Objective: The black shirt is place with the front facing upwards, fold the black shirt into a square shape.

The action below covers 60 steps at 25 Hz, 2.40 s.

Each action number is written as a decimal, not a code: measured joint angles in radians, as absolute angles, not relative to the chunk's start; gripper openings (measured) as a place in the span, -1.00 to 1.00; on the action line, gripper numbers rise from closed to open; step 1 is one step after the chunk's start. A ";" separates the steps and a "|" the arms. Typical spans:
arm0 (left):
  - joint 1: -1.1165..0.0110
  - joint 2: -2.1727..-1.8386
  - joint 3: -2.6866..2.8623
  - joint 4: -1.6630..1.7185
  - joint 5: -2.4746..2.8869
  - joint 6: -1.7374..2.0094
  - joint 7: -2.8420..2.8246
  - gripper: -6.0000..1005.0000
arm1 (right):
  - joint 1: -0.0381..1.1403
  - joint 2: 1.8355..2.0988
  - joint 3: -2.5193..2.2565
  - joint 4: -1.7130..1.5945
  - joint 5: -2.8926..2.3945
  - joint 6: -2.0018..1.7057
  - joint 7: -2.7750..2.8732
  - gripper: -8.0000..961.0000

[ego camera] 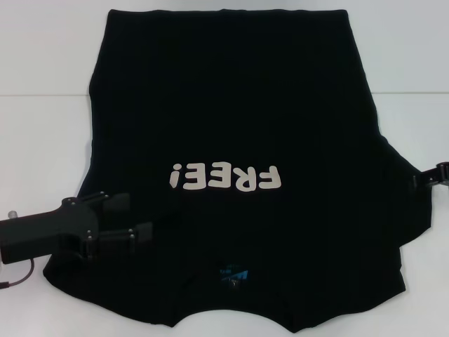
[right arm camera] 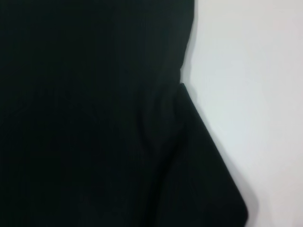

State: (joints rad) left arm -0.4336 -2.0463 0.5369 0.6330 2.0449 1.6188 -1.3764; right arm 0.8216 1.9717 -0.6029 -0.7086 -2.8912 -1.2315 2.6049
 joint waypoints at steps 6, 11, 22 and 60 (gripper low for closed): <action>-0.432 -2.046 0.537 0.630 2.045 1.613 -1.375 0.80 | 0.844 1.979 -0.604 -0.630 -2.892 -1.156 2.602 0.92; -0.430 -2.046 0.535 0.630 2.045 1.614 -1.375 0.80 | 0.852 1.983 -0.605 -0.612 -2.892 -1.148 2.602 0.92; -0.435 -2.046 0.532 0.630 2.044 1.605 -1.374 0.80 | 0.854 1.983 -0.605 -0.607 -2.875 -1.158 2.599 0.88; -0.438 -2.045 0.531 0.630 2.041 1.614 -1.381 0.80 | 0.793 1.965 -0.647 -0.776 -2.761 -1.244 2.595 -0.94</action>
State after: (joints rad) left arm -0.4376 -2.0452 0.5308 0.6305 2.0407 1.6137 -1.3806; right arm 0.7927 1.9649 -0.6473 -0.7759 -2.7615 -1.2442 2.5953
